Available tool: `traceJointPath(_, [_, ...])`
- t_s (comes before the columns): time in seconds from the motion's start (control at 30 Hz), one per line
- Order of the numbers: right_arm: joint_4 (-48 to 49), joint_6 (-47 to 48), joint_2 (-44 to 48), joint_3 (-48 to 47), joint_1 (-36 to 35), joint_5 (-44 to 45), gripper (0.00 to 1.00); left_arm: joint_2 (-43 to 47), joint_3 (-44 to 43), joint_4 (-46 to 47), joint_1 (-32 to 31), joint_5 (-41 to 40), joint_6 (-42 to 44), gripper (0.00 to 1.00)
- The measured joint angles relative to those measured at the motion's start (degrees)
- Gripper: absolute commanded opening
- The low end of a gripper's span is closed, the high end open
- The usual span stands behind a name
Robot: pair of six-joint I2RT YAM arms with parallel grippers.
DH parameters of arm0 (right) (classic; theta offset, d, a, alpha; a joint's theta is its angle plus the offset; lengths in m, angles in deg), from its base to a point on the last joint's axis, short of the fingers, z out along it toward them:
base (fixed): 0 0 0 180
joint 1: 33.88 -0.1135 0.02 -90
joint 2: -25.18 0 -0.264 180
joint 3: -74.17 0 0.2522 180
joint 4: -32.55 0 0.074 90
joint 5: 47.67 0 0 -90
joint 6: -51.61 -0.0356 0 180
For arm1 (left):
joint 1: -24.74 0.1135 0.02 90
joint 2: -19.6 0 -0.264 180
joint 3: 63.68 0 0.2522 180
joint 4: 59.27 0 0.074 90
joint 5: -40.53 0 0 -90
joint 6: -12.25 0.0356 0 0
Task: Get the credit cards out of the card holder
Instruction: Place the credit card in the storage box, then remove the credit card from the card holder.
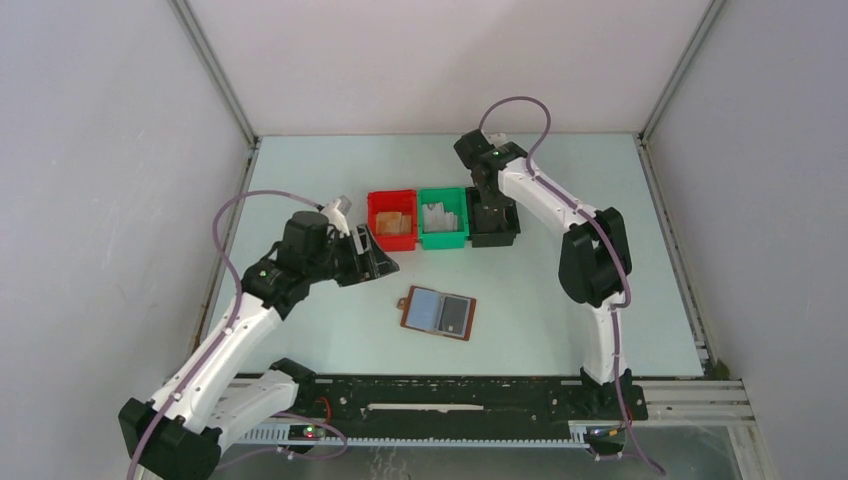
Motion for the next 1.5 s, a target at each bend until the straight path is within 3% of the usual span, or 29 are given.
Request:
traceJointPath(0.17, [1.68, 1.55, -1.70, 0.26, 0.00, 1.38, 0.10, 0.00, 0.59, -0.20, 0.02, -0.02, 0.24, 0.72])
traceJointPath(0.27, [3.34, 2.25, -2.99, 0.90, 0.00, 1.31, 0.30, 0.00, 0.63, -0.24, 0.02, 0.00, 0.24, 0.72])
traceJointPath(0.57, [7.21, 1.07, -2.54, 4.85, -0.02, -4.33, 0.41, -0.07, 2.12, 0.42, 0.02, 0.11, 0.26, 0.73])
traceJointPath(0.83, [11.96, -1.75, 14.10, 10.54, 0.22, -12.07, 0.41, -2.27, 4.83, 2.36, 0.02, 1.18, 0.31, 0.73])
traceJointPath(1.0, [22.49, -5.92, 34.36, 29.24, 2.51, -22.16, 0.41, -3.50, 5.53, 4.28, -2.34, -0.13, 1.79, 0.73])
traceJointPath(1.13, [30.40, -11.45, 45.42, 46.73, 3.87, -30.73, 0.40, -6.45, 7.13, 8.57, -6.80, -0.44, 1.68, 0.72])
traceJointPath(1.3, [38.32, -20.44, 50.60, 66.03, 0.48, -39.39, 0.41, -13.38, 8.26, 14.29, -11.96, 0.13, 0.17, 0.70])
traceJointPath(1.5, [49.62, -30.88, 51.01, 78.12, -4.68, -43.04, 0.41, -22.05, 10.43, 22.88, -14.23, 3.06, -3.32, 0.68])
